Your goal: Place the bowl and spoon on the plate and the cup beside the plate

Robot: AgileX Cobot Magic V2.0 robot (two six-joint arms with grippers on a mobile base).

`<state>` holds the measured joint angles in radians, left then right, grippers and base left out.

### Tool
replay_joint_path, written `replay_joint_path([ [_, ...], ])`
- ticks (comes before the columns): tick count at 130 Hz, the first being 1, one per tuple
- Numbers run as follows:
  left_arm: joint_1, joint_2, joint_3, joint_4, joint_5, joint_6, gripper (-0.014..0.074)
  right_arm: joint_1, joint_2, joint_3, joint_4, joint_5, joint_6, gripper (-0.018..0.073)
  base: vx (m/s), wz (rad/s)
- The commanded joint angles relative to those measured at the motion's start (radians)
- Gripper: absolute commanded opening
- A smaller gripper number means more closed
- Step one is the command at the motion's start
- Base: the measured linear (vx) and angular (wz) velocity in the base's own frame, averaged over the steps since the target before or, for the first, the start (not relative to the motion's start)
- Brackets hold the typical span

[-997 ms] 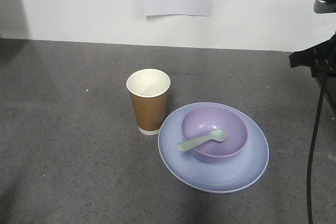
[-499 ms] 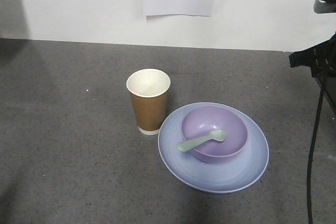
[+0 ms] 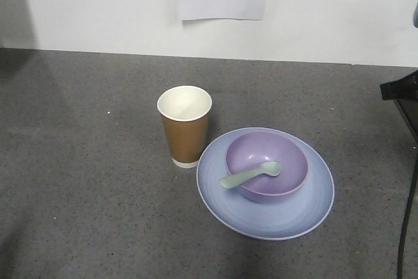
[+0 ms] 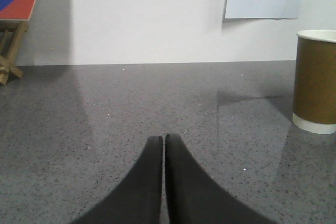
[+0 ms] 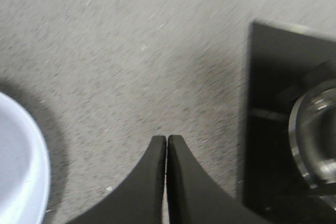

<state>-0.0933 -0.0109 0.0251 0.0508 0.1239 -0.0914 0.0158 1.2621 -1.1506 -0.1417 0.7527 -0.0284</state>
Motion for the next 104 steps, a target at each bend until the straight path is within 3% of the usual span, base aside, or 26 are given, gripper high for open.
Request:
replay_joint_path([
  [1,0.000,-0.016,0.010,-0.010,-0.073,-0.001,-0.0008,-0.005,-0.140,0.102,-0.024,-0.179,0.002,-0.0005,0.00,0.00],
  [25,0.000,-0.016,0.010,-0.010,-0.073,-0.001,-0.0008,-0.005,-0.370,0.338,-0.028,-0.216,0.006,-0.0005,0.00,0.00],
  [43,0.000,-0.016,0.010,-0.010,-0.073,-0.001,-0.0008,-0.005,-0.539,0.493,0.034,-0.261,0.018,-0.0005,0.00,0.00],
  [88,0.000,-0.016,0.010,-0.010,-0.073,-0.001,-0.0008,-0.005,-0.884,0.923,0.077,-0.703,0.028,-0.0005,0.00,0.00],
  [104,0.000,-0.016,0.010,-0.010,-0.073,-0.001,-0.0008,-0.005,-0.953,1.014,0.077,-0.769,0.060,-0.0005,0.00,0.00],
])
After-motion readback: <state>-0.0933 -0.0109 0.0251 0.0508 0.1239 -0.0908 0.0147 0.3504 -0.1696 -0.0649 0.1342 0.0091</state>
